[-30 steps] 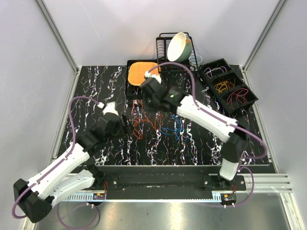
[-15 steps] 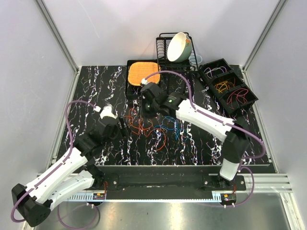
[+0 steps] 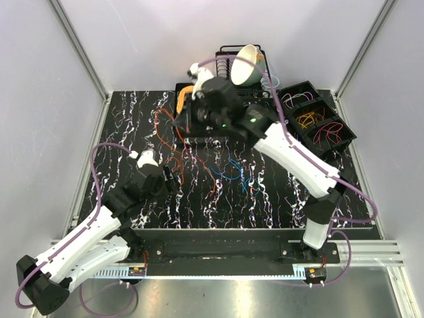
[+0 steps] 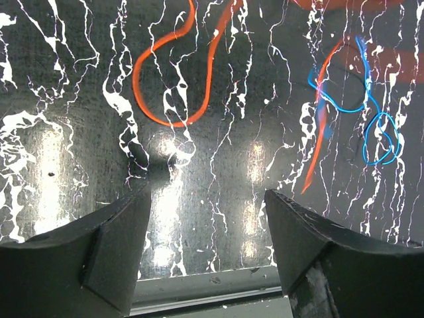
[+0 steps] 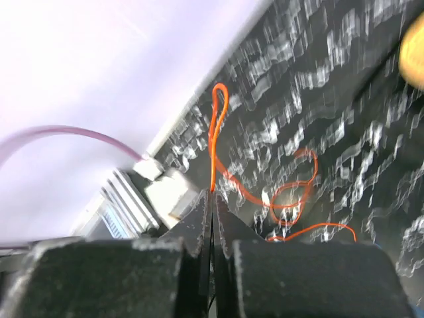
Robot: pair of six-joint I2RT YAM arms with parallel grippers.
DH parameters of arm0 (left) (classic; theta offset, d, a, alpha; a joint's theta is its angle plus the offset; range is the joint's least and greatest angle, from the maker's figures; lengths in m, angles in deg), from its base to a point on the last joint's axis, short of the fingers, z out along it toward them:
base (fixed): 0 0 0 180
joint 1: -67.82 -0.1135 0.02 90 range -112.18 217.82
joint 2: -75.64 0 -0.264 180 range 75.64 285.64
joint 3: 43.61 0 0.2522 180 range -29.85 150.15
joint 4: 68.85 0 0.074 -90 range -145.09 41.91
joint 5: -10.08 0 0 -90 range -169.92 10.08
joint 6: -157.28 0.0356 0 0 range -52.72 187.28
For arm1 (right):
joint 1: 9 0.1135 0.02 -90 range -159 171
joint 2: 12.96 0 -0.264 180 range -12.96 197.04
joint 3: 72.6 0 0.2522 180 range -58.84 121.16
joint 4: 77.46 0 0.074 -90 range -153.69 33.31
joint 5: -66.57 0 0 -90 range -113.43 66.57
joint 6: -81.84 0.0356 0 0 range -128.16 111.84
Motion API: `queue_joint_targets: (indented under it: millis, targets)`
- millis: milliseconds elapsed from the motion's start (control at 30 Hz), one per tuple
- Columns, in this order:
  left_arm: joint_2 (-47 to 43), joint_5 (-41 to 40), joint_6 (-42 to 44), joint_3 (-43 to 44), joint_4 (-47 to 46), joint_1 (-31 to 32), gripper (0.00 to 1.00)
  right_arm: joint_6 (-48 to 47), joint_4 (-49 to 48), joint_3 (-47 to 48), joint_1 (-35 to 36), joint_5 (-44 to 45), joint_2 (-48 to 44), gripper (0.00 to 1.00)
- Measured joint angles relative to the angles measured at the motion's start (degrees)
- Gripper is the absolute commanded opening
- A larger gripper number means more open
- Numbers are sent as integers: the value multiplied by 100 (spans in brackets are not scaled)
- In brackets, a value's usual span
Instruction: Untangle the cables
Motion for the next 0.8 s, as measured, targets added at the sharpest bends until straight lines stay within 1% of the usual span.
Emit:
queue_joint_targets:
  millis: [167, 267, 333, 400, 433, 500, 567, 600, 667, 800]
  targets:
    - [-20, -33, 2, 0, 9, 2, 72, -470, -31, 883, 2, -4, -299, 0]
    - [-50, -59, 0, 0, 17, 0, 72, -643, -122, 984, 0, -4, -516, 0]
    - [-101, -83, 0, 0, 20, 0, 72, -721, -350, 741, 0, -7, -721, 0]
    - [-140, -107, 0, 0, 20, 0, 73, -796, -664, 74, -2, 7, -1082, 0]
    - [-160, -125, 0, 0, 20, 0, 73, -826, -944, -435, -2, 22, -1314, 0]
    - [-162, -153, 0, 0, 17, 0, 73, -916, -1609, -1744, -7, 140, -1932, 0]
    - [-155, -181, 2, -7, 13, 0, 73, -1045, -2553, -3353, -15, 323, -2680, 0]
    - [-153, -192, 2, -9, 13, 0, 73, -1110, -2774, -3980, -28, 466, -2992, 0]
    - [-109, -212, 7, -9, -9, 0, 73, -1241, -2990, -4636, -79, 660, -3261, 0]
    - [125, -227, 24, -7, -118, 0, 72, -1440, -3309, -4883, -201, 796, -3045, 0]
